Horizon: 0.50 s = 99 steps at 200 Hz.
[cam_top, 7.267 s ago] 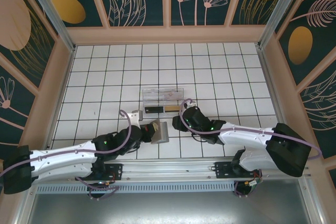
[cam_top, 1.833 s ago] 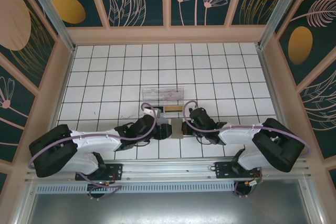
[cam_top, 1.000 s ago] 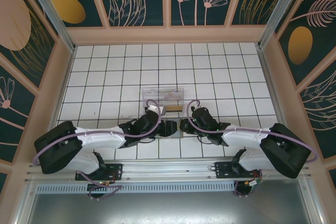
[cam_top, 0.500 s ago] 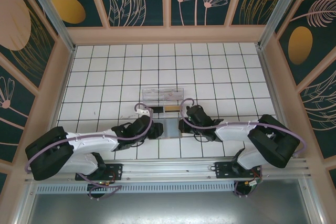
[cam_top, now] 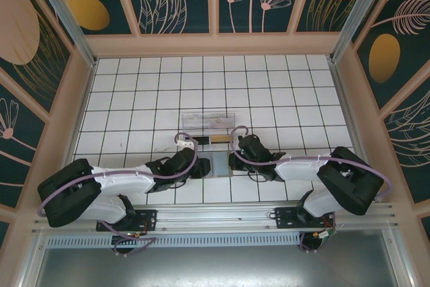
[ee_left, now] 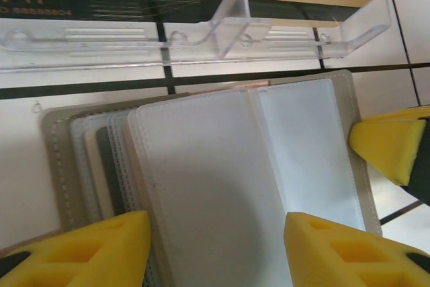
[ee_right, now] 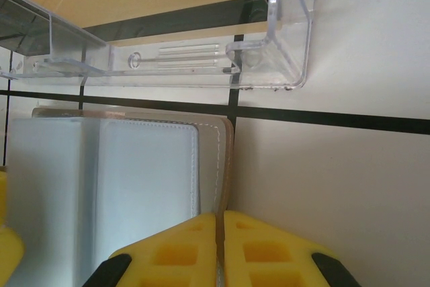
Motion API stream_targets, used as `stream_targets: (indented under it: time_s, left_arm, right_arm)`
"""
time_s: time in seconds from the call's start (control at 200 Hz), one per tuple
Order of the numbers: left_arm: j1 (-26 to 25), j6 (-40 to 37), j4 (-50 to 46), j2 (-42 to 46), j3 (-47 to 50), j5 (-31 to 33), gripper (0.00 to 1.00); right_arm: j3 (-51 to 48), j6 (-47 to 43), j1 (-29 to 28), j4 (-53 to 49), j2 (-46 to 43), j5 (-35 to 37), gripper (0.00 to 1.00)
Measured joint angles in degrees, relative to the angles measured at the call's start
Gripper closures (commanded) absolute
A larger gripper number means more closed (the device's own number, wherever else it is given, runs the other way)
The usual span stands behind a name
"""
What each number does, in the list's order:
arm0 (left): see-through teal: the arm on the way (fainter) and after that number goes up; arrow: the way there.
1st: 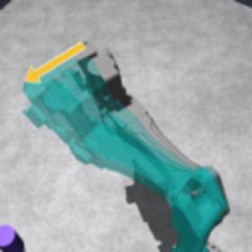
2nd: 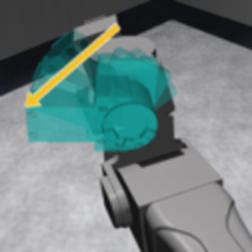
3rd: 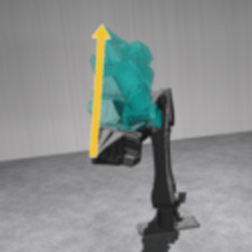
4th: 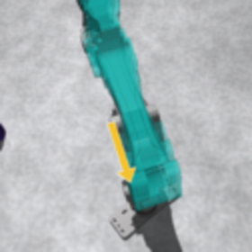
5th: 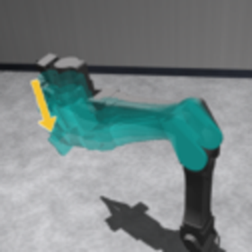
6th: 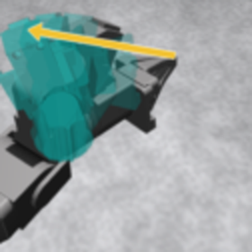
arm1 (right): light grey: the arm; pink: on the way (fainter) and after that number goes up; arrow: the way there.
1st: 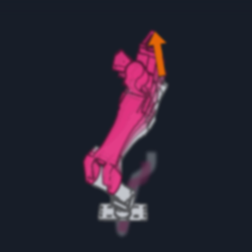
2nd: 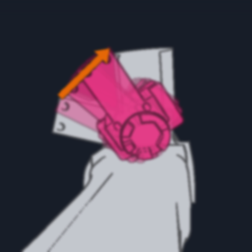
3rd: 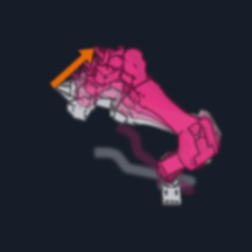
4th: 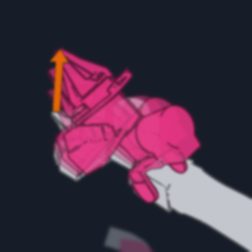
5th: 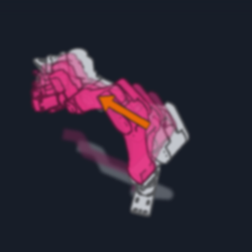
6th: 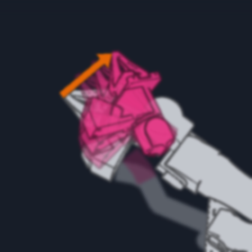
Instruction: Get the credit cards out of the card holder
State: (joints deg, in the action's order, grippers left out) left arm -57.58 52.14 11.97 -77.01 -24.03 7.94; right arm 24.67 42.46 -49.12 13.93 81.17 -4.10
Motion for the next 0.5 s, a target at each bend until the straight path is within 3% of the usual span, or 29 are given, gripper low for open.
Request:
stream_targets:
  time_s: [0.14, 0.24, 0.275, 0.385, 0.495]
  left_arm:
    - [0.3, 0.0, 2.7, -1.1, 0.0, -1.8, 0.39]
    - [0.3, -0.3, 3.8, -1.3, 0.0, -3.0, 0.29]
    - [0.3, -0.4, 4.2, -1.3, 0.0, -3.2, 0.2]
    - [0.3, -0.6, 5.5, -1.1, -0.1, -4.1, 0.07]
    - [0.3, -1.0, 5.9, -0.9, -0.2, -4.7, 0.03]
  right_arm:
    - [0.0, 0.0, 0.0, 0.0, 0.0, 0.2, 0.88]
    - [0.0, 0.0, 0.0, 0.0, 0.0, 0.2, 0.88]
    - [0.0, 0.0, 0.0, 0.0, 0.0, 0.2, 0.88]
    - [0.0, 0.0, -0.1, 0.0, 0.0, 0.3, 0.87]
    - [0.0, 0.0, -0.2, 0.0, 0.0, 0.4, 0.85]
